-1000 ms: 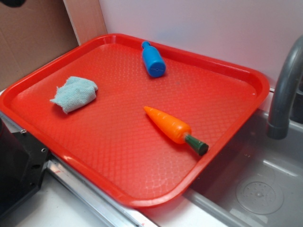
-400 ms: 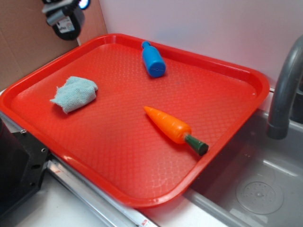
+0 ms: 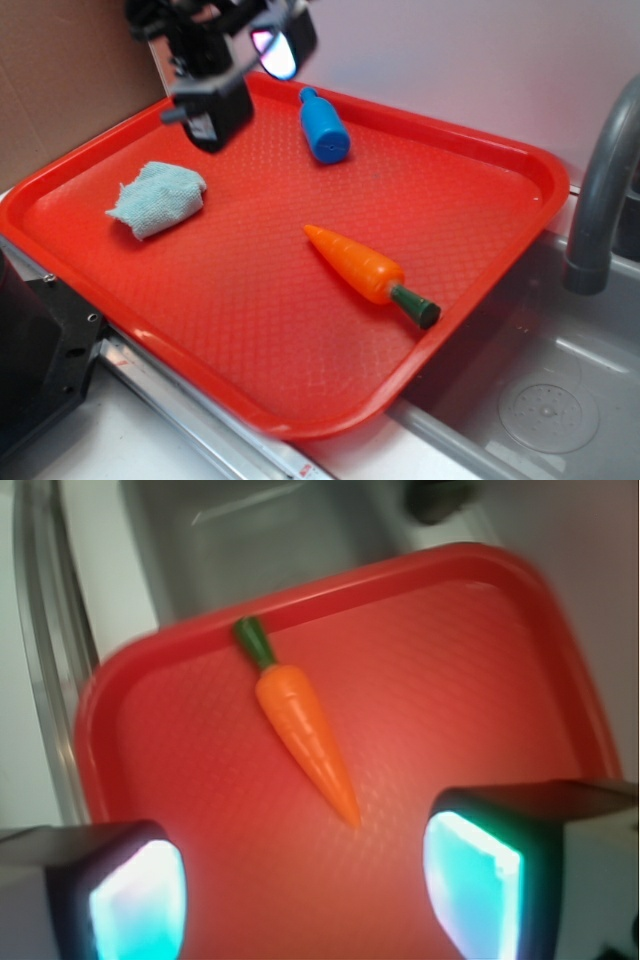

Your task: Grab the carrot.

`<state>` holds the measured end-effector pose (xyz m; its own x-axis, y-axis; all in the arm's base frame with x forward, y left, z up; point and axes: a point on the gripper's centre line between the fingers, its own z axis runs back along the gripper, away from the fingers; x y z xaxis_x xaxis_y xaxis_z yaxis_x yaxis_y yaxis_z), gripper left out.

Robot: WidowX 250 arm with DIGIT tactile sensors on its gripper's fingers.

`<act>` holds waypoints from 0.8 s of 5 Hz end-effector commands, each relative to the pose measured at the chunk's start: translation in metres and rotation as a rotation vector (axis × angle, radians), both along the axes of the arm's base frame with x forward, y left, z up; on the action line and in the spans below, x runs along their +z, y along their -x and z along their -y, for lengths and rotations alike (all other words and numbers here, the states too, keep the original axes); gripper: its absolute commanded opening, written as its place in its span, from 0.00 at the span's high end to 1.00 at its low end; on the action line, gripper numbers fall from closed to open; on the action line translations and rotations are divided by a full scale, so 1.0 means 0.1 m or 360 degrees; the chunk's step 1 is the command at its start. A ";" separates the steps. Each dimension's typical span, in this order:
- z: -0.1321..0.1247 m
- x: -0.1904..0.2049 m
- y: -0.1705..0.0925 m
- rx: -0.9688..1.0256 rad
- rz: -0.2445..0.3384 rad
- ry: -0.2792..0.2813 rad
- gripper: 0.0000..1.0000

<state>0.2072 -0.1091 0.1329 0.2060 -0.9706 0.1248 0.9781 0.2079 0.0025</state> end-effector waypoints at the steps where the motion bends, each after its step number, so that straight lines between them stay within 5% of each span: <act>1: 0.29 -0.21 -0.03 -0.0608 0.0084 -0.0098 0.00; 4: 0.54 -0.92 -0.01 -0.0375 -0.0064 -0.0325 0.00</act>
<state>0.2120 -0.1545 0.0294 -0.0314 -0.9928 -0.1158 0.9969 -0.0227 -0.0752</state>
